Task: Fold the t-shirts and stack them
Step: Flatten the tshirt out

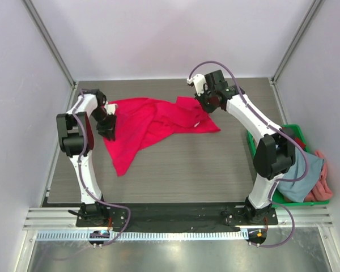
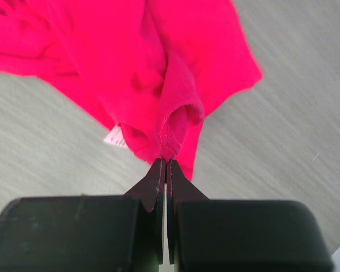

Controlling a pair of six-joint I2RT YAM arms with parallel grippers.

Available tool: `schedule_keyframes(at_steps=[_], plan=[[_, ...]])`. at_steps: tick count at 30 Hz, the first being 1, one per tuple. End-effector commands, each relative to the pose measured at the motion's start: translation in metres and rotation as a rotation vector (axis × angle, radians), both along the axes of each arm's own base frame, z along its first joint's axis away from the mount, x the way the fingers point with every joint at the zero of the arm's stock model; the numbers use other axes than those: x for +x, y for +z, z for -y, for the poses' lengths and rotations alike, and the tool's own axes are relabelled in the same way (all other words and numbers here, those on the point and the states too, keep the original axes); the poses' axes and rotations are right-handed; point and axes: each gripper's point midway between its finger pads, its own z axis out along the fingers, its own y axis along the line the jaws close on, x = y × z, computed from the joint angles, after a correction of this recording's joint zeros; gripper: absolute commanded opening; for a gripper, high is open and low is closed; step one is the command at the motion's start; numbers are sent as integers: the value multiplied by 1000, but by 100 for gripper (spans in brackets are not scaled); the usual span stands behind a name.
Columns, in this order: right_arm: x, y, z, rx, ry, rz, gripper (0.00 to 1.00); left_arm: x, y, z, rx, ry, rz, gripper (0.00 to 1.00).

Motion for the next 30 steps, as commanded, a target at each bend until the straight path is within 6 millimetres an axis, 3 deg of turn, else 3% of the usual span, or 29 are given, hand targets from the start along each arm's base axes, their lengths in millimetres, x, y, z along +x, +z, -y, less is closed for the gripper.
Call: schedule_keyframes(at_steps=[1,5,7,10,12,13,14,16,17,19,20,21,22,23,25,30], plan=[[-25,20,15,-20,10,16,1,-28,22,2,60,-132,18,30],[-60,18,27,-29,16,-42,1,-74,33,17,47,-188,-9,30],[-68,12,30,-37,20,-55,1,-87,39,21,30,-179,-18,29],[-67,12,33,-56,19,-44,1,-84,60,27,5,-163,56,30],[-58,13,32,-62,17,-28,1,-53,85,19,57,-163,185,34],[-55,13,31,-66,22,-26,1,-32,94,15,90,-160,262,35],[-51,14,30,-65,24,-22,1,-4,116,10,123,-148,363,36],[-41,14,26,-64,31,-20,1,32,120,-1,186,-124,431,38],[-38,13,23,-63,35,-22,1,55,137,-3,195,-106,489,38],[-29,12,19,-60,39,-21,1,68,110,0,163,-110,399,38],[-27,13,18,-58,38,-19,1,87,126,1,155,-100,447,38],[-23,16,17,-55,39,-8,1,93,122,2,142,-80,433,36],[-21,12,15,-55,40,-18,1,98,99,6,117,-79,384,36],[-17,13,13,-50,40,-10,1,110,104,4,116,-66,414,35],[-9,11,10,-45,31,-8,1,123,89,6,108,-47,415,31],[10,13,2,-17,3,21,1,138,70,2,107,-10,423,23]])
